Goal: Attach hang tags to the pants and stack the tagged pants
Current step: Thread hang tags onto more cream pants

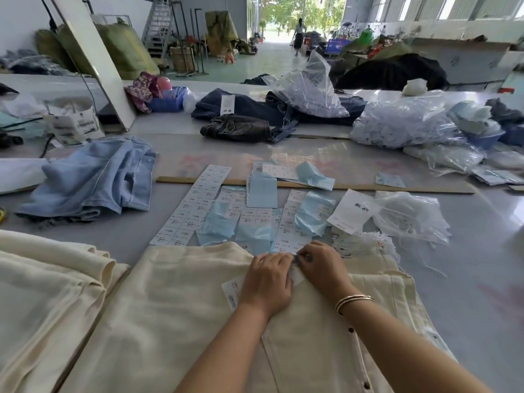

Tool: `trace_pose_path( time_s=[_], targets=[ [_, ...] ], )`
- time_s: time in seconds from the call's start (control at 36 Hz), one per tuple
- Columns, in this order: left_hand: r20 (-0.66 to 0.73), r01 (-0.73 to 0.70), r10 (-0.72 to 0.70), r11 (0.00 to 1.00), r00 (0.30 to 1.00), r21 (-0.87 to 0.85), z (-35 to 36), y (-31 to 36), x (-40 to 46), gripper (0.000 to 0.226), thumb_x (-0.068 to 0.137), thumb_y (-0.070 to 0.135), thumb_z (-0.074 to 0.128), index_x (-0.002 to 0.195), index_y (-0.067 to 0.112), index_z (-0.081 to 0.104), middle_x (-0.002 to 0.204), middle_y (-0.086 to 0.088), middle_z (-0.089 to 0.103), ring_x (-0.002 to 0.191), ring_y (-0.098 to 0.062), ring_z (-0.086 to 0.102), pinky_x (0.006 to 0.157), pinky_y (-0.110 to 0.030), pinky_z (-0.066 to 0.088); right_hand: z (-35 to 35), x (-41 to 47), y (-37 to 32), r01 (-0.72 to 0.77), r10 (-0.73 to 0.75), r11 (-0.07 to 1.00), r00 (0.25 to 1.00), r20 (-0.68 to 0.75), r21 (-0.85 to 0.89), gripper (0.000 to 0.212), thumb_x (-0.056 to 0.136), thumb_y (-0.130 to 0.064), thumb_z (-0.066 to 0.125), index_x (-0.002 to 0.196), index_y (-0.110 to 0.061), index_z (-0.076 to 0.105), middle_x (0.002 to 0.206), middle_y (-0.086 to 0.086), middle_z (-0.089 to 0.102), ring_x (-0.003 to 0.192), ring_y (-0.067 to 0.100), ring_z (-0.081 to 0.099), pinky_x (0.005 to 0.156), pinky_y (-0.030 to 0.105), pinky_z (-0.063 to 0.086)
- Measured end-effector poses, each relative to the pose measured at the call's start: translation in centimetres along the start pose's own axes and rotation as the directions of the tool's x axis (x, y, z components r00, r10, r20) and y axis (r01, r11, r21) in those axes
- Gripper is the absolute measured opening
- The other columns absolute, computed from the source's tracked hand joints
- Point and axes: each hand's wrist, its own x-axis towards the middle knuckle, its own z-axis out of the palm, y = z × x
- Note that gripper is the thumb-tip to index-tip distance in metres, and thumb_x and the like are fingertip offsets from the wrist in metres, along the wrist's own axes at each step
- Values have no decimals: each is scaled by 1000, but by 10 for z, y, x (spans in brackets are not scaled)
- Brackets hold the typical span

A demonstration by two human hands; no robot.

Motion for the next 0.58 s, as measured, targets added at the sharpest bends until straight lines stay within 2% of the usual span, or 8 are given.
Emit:
trace_pose_path(
  time_s=[0.11, 0.22, 0.28, 0.33, 0.39, 0.47, 0.58],
  targets=[
    [11, -2, 2, 1000, 1000, 14, -1, 0, 1, 41, 75, 26, 38, 102, 16, 67, 105, -1, 70, 97, -19, 66, 84, -32, 50, 0, -1, 5, 42, -42, 999, 999, 7, 2, 12, 85, -13, 65, 91, -8, 75, 91, 8, 71, 82, 27, 65, 74, 30, 45],
    [109, 0, -2, 1000, 994, 10, 6, -4, 1, 47, 80, 22, 41, 122, 14, 60, 139, -3, 54, 129, -19, 49, 109, -37, 33, 2, 0, 7, 17, -17, 1000, 1000, 14, -18, 13, 88, -14, 61, 91, -7, 71, 93, 11, 69, 84, 28, 63, 74, 31, 42],
    [99, 9, -10, 1000, 995, 10, 6, -4, 2, 46, 79, 21, 45, 121, 13, 61, 132, -4, 60, 123, -20, 55, 105, -36, 37, 3, 0, 7, -1, 1, 1000, 1000, 11, -12, 10, 87, -14, 63, 89, -8, 70, 92, 10, 68, 83, 27, 62, 73, 30, 41],
    [62, 5, -6, 1000, 998, 14, 3, -2, 2, 40, 74, 21, 50, 109, 13, 67, 113, -3, 69, 104, -21, 64, 90, -34, 47, 3, 0, 8, -22, 22, 1000, 1000, 4, 10, 6, 84, -14, 66, 86, -9, 69, 89, 8, 66, 81, 25, 61, 69, 27, 39],
    [26, -17, 16, 1000, 1000, 22, 1, -1, 1, 35, 74, 24, 47, 101, 15, 68, 100, 0, 71, 93, -19, 66, 80, -32, 51, 2, 1, 8, -31, 31, 999, 1000, 3, 23, 4, 82, -14, 69, 83, -11, 69, 87, 5, 65, 78, 22, 60, 67, 24, 35],
    [2, -29, 29, 999, 1000, 39, 2, -1, 1, 31, 73, 23, 51, 97, 16, 68, 96, 2, 70, 89, -18, 66, 77, -31, 50, 2, 3, 10, -40, 40, 999, 999, 7, 34, 3, 81, -15, 71, 81, -12, 69, 86, 3, 65, 77, 20, 60, 66, 23, 35],
    [8, -31, 31, 998, 999, 55, 0, 0, 0, 36, 74, 25, 40, 95, 17, 68, 95, 3, 71, 87, -17, 66, 75, -30, 49, 2, 3, 12, -25, 24, 999, 1000, 11, 43, 9, 84, -18, 69, 90, -12, 72, 91, 2, 66, 82, 19, 62, 70, 23, 39]
  ],
)
